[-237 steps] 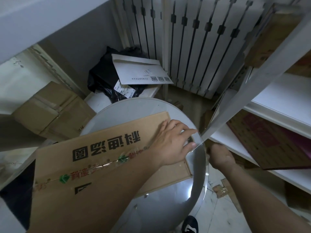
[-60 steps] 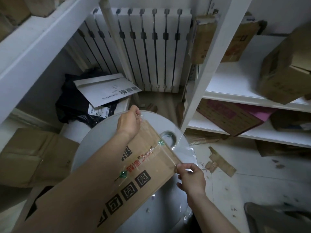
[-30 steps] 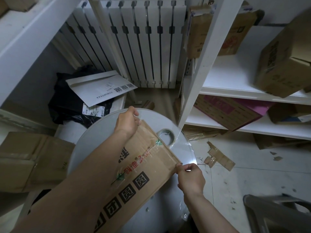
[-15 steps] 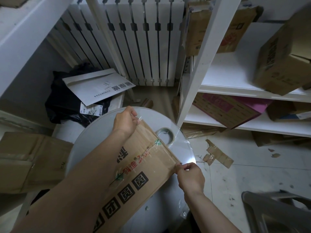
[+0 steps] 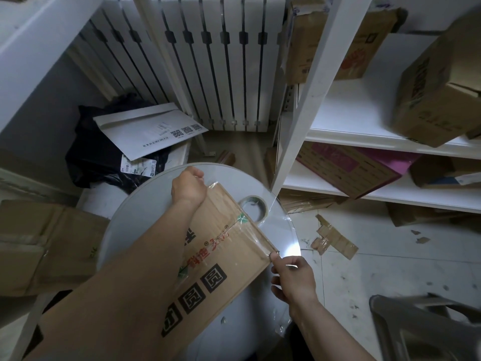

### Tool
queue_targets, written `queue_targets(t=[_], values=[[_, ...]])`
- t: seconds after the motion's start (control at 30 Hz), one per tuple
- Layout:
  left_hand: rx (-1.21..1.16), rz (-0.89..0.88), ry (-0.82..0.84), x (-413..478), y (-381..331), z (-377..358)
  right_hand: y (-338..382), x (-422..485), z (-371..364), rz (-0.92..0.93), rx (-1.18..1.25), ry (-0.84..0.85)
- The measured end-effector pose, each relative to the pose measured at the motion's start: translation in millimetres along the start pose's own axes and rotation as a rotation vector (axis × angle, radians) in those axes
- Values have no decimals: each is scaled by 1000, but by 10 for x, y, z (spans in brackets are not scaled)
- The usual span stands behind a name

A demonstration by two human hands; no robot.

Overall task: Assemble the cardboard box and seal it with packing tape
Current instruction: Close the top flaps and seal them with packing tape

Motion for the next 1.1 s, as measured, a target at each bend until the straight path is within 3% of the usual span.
queue_targets(t=[0.1, 0.17, 0.2, 0.27, 0.33, 0.4, 0.5, 0.7, 0.87, 1.0, 1.1], values=[[39, -150, -195, -224, -61, 208, 250, -111, 123, 243, -222, -134], [164, -510, -382, -534, -280, 298, 527, -252, 123, 565, -411, -226], [255, -726, -420, -711, -377, 228, 682, -366, -8, 809, -502, -184], [452, -1052, -367, -987, -427, -97, 745, -604, -446, 1240, -747, 13], [559, -1171, -161, -1115, -377, -457, 547, -660, -804, 1402, -1001, 202], [585, -1169, 24, -1175, -316, -640, 312, -548, -965, 1361, -1252, 281], [608, -1061, 135, -1064, -233, -668, 90, -366, -967, 1311, -1439, 328], [710, -865, 133, -844, -137, -636, 31, -280, -673, 1217, -1427, 258], [689, -740, 108, -764, -168, -588, -68, -239, -429, 1196, -1418, 300], [556, -635, 61, -672, -216, -476, -105, -192, -487, 1144, -1369, 309], [387, -491, 114, -464, -274, -353, -123, -172, -516, 1098, -1339, 293]])
Point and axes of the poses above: each hand's wrist, its own x-axis towards the middle knuckle, its own z-axis out of the back of the hand, y = z × x, the point moved 9 cm from there along x, towards the middle knuckle, and after that the axes turned 14 degrees about x, right-handed, at the moved point
